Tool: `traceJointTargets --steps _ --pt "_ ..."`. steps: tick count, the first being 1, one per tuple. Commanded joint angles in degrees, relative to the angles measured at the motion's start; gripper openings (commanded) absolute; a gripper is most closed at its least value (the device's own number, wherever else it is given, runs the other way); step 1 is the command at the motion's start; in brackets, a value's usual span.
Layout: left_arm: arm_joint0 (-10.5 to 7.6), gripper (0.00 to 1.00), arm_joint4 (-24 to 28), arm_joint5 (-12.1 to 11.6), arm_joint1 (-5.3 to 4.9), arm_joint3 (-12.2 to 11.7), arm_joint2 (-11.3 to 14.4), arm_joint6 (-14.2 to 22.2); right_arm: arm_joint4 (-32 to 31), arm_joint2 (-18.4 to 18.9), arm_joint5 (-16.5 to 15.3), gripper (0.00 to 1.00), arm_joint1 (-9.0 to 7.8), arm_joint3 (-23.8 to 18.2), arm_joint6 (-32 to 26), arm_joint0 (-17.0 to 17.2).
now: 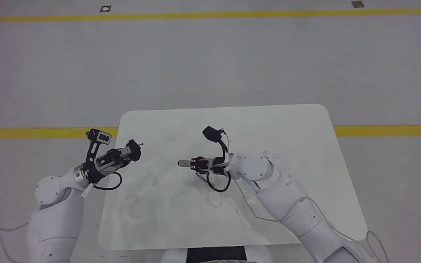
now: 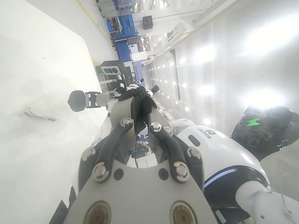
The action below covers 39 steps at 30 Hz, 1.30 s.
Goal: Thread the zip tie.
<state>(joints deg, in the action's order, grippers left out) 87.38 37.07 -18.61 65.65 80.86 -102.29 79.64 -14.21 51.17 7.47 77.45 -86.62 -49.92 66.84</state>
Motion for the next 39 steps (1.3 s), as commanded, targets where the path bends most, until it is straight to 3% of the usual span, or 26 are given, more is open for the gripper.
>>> traceJointTargets --steps 1,8,16,19,24,34,39 --pt "0.00 0.00 0.0 0.0 0.00 0.0 0.0 0.0 -4.0 -0.5 1.4 1.00 -0.42 -1.8 -3.0 -0.7" --pt "0.00 0.00 0.0 0.0 0.00 0.0 0.0 0.0 -16.5 -5.0 5.9 1.00 -1.09 -4.6 -12.9 -4.0" --pt "0.00 0.00 0.0 0.0 0.00 0.0 0.0 0.0 -16.5 -5.0 5.9 1.00 -1.09 -4.6 -12.9 -4.0" --pt "0.00 0.00 0.0 0.0 0.00 0.0 0.0 0.0 -18.6 -6.3 3.7 1.00 -1.07 -3.7 -13.4 -4.9" --pt "0.00 0.00 0.0 0.0 0.00 0.0 0.0 0.0 -21.5 -11.1 -0.9 1.00 -0.08 0.1 -20.8 -11.0" --pt "0.00 0.00 0.0 0.0 0.00 0.0 0.0 0.0 -22.2 -11.4 -1.4 1.00 -0.11 0.4 -20.0 -10.9" --pt "0.00 0.00 0.0 0.0 0.00 0.0 0.0 0.0 -23.3 -14.1 -7.3 1.00 0.76 2.8 -23.4 -15.5"
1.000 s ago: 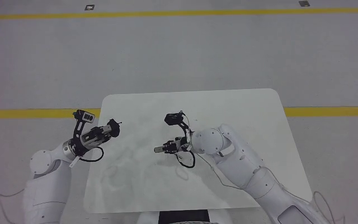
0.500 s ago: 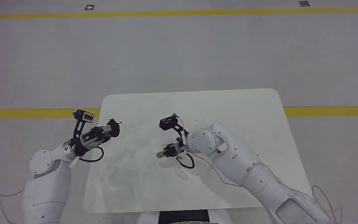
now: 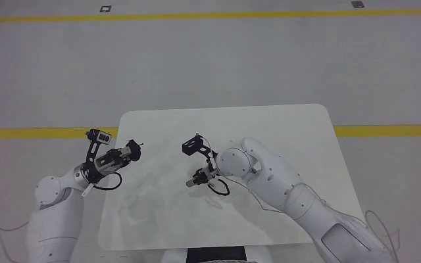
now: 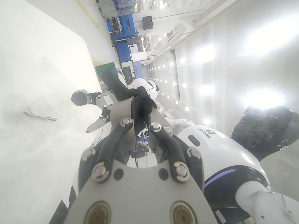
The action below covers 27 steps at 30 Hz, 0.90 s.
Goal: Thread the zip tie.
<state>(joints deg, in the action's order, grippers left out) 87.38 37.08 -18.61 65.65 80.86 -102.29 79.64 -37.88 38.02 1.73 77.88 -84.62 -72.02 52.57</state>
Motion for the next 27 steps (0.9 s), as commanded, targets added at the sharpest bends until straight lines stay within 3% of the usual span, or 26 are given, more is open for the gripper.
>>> traceJointTargets --steps 1,27 --pt "0.00 0.00 0.0 0.0 0.00 0.0 0.0 0.0 0.2 -1.7 -2.6 1.00 0.59 1.7 -2.2 -2.3" --pt "0.00 0.00 0.0 0.0 0.00 0.0 0.0 0.0 -2.4 -2.7 -4.0 1.00 0.53 4.0 -2.8 -2.4"
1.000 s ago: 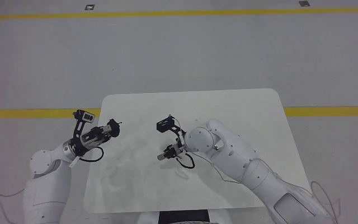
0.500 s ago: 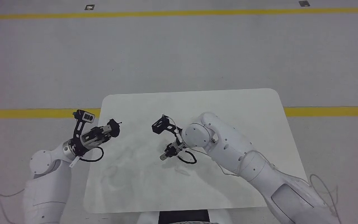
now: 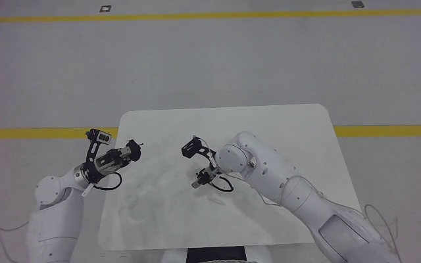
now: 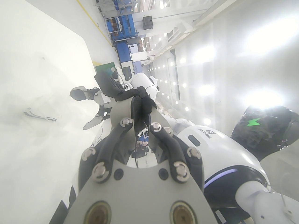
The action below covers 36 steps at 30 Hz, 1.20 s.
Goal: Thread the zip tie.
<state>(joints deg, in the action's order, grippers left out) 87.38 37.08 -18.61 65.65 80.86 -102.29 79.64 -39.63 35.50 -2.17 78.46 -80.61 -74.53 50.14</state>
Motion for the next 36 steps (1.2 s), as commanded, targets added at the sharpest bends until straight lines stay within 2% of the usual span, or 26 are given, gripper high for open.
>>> traceJointTargets --steps 1,5,6,7,8,9,14,17,26,36 --pt "0.00 0.00 0.0 0.0 0.00 0.0 0.0 0.0 -1.0 -0.3 0.0 1.00 -0.06 0.0 -0.6 0.0" --pt "0.00 0.00 0.0 0.0 0.00 0.0 0.0 0.0 -2.2 -1.1 -0.5 1.00 -0.04 0.0 -2.1 -0.1" --pt "0.00 0.00 0.0 0.0 0.00 0.0 0.0 0.0 -2.5 -1.3 -0.8 0.96 -0.03 0.0 -2.1 -0.1" --pt "0.00 0.00 0.0 0.0 0.00 0.0 0.0 0.0 -2.7 -1.4 -0.8 0.73 -0.02 0.0 -2.1 0.0" --pt "0.00 0.00 0.0 0.0 0.00 0.0 0.0 0.0 -2.9 -1.5 -0.8 0.63 -0.01 0.0 -2.0 0.0" --pt "0.00 0.00 0.0 0.0 0.00 0.0 0.0 0.0 -3.1 -1.5 -0.8 0.48 -0.01 -0.2 -1.9 0.1" --pt "0.00 0.00 0.0 0.0 0.00 0.0 0.0 0.0 -4.9 -1.7 -0.7 0.33 -0.18 -0.9 -1.6 0.7" --pt "0.00 0.00 0.0 0.0 0.00 0.0 0.0 0.0 -6.1 -2.2 -0.7 0.16 -0.20 -1.1 -1.6 1.0" --pt "0.00 0.00 0.0 0.0 0.00 0.0 0.0 0.0 -7.5 -3.5 -0.4 0.15 0.42 0.5 -0.1 1.1" --pt "0.00 0.00 0.0 0.0 0.00 0.0 0.0 0.0 -8.9 -5.4 -0.3 0.11 1.77 4.8 3.1 0.5"
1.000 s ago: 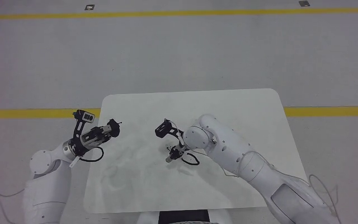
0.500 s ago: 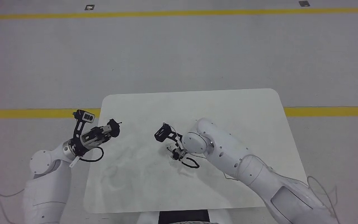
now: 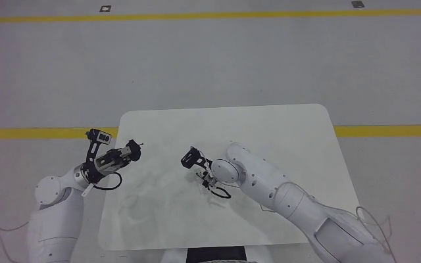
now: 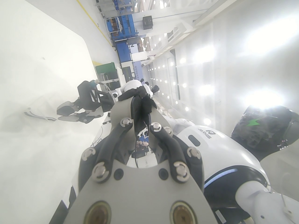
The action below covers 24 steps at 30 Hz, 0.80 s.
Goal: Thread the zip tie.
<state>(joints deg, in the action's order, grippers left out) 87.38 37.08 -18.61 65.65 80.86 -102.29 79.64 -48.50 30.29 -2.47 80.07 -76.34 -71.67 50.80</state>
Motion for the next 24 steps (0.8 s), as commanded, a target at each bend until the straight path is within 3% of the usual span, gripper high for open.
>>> traceJointTargets --steps 1,4,6,10,24 --pt "0.00 0.00 0.0 0.0 0.00 0.0 0.0 0.0 0.0 -0.4 0.1 0.11 0.39 1.2 0.5 -0.3" --pt "0.00 0.00 0.0 0.0 0.00 0.0 0.0 0.0 -0.3 -1.0 0.2 0.09 0.93 2.6 1.1 -0.7" --pt "0.00 0.00 0.0 0.0 0.00 0.0 0.0 0.0 -0.4 -1.4 0.5 0.16 1.33 3.6 1.8 -1.0" --pt "0.00 0.00 0.0 0.0 0.00 0.0 0.0 0.0 -0.7 -1.9 0.5 0.18 1.98 5.4 2.9 -1.3" --pt "0.00 0.00 0.0 0.0 0.00 0.0 0.0 0.0 -1.3 -3.0 0.3 0.14 3.91 10.2 3.9 -2.3"
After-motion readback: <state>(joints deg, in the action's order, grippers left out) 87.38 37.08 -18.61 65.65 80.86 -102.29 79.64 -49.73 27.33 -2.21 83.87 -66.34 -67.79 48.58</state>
